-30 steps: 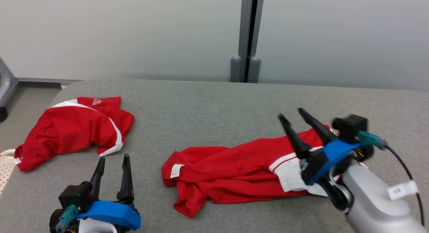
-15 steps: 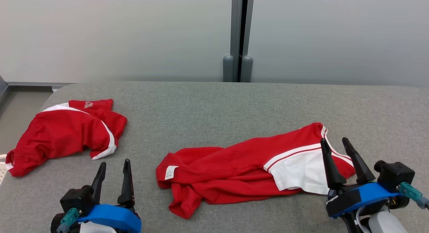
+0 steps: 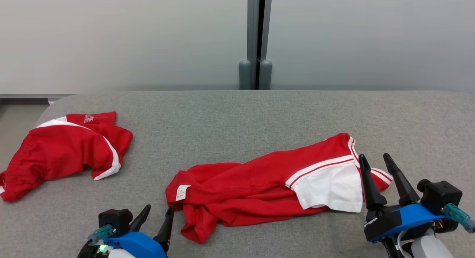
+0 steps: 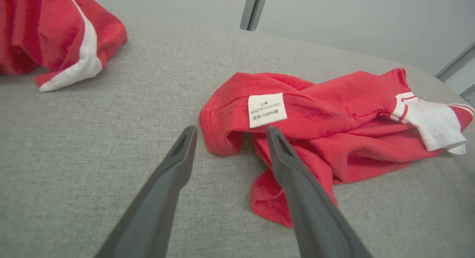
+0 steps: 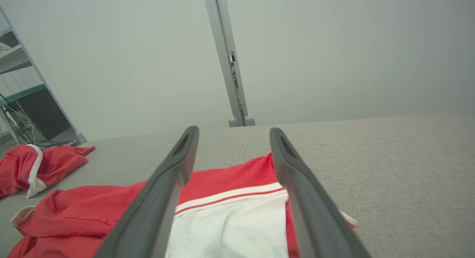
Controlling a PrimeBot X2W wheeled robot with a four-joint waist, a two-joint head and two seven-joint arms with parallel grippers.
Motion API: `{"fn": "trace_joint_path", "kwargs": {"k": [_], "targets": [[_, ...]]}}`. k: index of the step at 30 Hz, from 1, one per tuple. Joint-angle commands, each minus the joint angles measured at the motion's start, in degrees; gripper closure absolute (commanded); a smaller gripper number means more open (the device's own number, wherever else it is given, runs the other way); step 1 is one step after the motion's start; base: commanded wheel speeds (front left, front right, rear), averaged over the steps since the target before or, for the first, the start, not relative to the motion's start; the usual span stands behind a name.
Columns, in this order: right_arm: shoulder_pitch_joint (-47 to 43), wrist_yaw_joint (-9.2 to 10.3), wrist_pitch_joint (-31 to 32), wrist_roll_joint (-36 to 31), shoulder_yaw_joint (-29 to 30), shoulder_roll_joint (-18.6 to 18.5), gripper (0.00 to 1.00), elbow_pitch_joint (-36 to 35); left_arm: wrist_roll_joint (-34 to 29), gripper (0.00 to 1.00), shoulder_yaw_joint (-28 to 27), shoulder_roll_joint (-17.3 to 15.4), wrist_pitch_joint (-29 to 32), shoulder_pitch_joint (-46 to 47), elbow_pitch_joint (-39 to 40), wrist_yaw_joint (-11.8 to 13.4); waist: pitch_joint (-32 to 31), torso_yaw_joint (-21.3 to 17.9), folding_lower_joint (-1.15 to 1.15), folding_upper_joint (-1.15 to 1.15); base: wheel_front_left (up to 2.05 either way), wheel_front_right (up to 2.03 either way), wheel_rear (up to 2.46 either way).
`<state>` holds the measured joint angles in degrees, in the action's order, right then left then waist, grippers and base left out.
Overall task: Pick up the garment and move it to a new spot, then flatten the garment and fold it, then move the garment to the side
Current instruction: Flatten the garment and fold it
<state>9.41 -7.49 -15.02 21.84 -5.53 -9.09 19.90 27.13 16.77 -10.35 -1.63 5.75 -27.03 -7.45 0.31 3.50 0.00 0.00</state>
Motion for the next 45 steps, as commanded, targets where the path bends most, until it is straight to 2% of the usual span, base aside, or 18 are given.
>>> {"fn": "trace_joint_path", "kwargs": {"k": [1,6,14,15,16,17,18,19,26,30,34,35,37,41,45], "targets": [[0.2,-0.01,-0.2,-0.3,0.0,-0.3,0.0,0.1,1.3,0.0,0.1,-1.1,1.3,0.0,0.1,0.0,0.1,-0.3,0.0,0.0,0.0,0.0,0.0],[0.8,-0.01,-0.2,-0.5,-0.5,-0.1,0.0,0.6,3.8,0.0,2.8,-3.2,5.9,1.8,-1.9,0.0,0.7,-1.7,0.0,0.0,0.0,0.0,0.0],[2.3,-0.01,-0.2,-0.6,-1.3,0.6,0.0,1.1,5.7,0.0,5.4,-4.9,4.8,7.8,-8.6,-0.1,2.8,-4.2,0.0,0.0,0.0,0.0,0.0],[2.4,-0.01,-0.2,-0.6,-1.3,0.6,0.0,1.1,5.8,0.07,5.8,-5.0,4.4,8.6,-9.3,-0.1,3.1,-4.5,0.0,0.0,0.0,0.0,0.0],[2.4,-0.01,-0.2,-0.6,-1.1,0.7,0.0,1.1,6.1,0.28,6.4,-5.2,3.9,9.3,-10.1,-0.1,3.3,-4.6,0.0,0.0,0.0,0.0,0.0],[2.4,-0.01,-0.2,-0.7,-1.0,0.8,0.0,1.1,6.1,0.56,6.9,-5.5,3.5,9.8,-10.8,0.0,3.4,-4.8,0.0,0.0,0.0,0.0,0.0],[2.4,-0.01,-0.2,-0.7,-0.9,0.8,0.0,1.0,5.8,0.97,7.6,-5.8,2.9,10.4,-11.6,0.0,3.6,-4.8,0.0,0.0,0.0,0.0,0.0],[2.4,-0.01,-0.2,-0.8,-0.7,0.9,0.0,1.0,6.0,1.0,8.1,-5.9,2.5,10.9,-12.2,0.0,3.6,-4.8,0.0,0.0,0.0,0.0,0.0],[1.3,-0.01,-0.2,-1.4,1.7,1.4,0.0,0.6,3.7,1.0,11.4,-9.1,-1.4,13.8,-11.6,0.1,2.5,-2.4,0.0,0.0,0.0,0.0,0.0],[0.9,-0.01,-0.2,-1.5,2.7,1.3,0.0,0.2,1.5,1.0,12.1,-11.4,-1.8,13.5,-7.9,1.6,2.0,-0.9,0.0,0.0,0.0,0.0,0.0],[0.2,-0.01,-0.2,-2.1,4.3,1.0,0.0,-0.6,-0.3,1.0,13.5,-14.6,2.2,9.5,0.1,3.8,2.0,1.0,0.0,0.0,0.0,0.0,0.0],[0.0,-0.01,-0.2,-2.2,5.0,0.8,0.0,-1.0,-0.7,1.0,13.9,-16.1,4.5,7.3,4.8,5.1,2.3,1.7,0.0,0.0,0.0,0.0,0.0],[-0.2,-0.01,-0.2,-2.5,5.8,0.5,0.0,-1.4,-0.4,1.0,14.2,-17.0,7.0,4.6,8.8,6.6,2.6,2.2,0.0,0.0,0.0,0.0,0.0],[-0.4,-0.01,-0.2,-3.0,6.8,0.6,0.0,-1.6,1.1,1.0,15.8,-17.2,11.9,-0.9,13.2,8.1,3.3,2.4,0.0,0.0,0.0,0.0,0.0],[0.0,-0.01,-0.2,-3.4,6.8,0.7,0.0,-1.4,2.6,1.0,16.6,-16.0,12.4,-2.9,12.1,7.3,3.7,2.0,0.0,0.0,0.0,0.0,0.0]]}}
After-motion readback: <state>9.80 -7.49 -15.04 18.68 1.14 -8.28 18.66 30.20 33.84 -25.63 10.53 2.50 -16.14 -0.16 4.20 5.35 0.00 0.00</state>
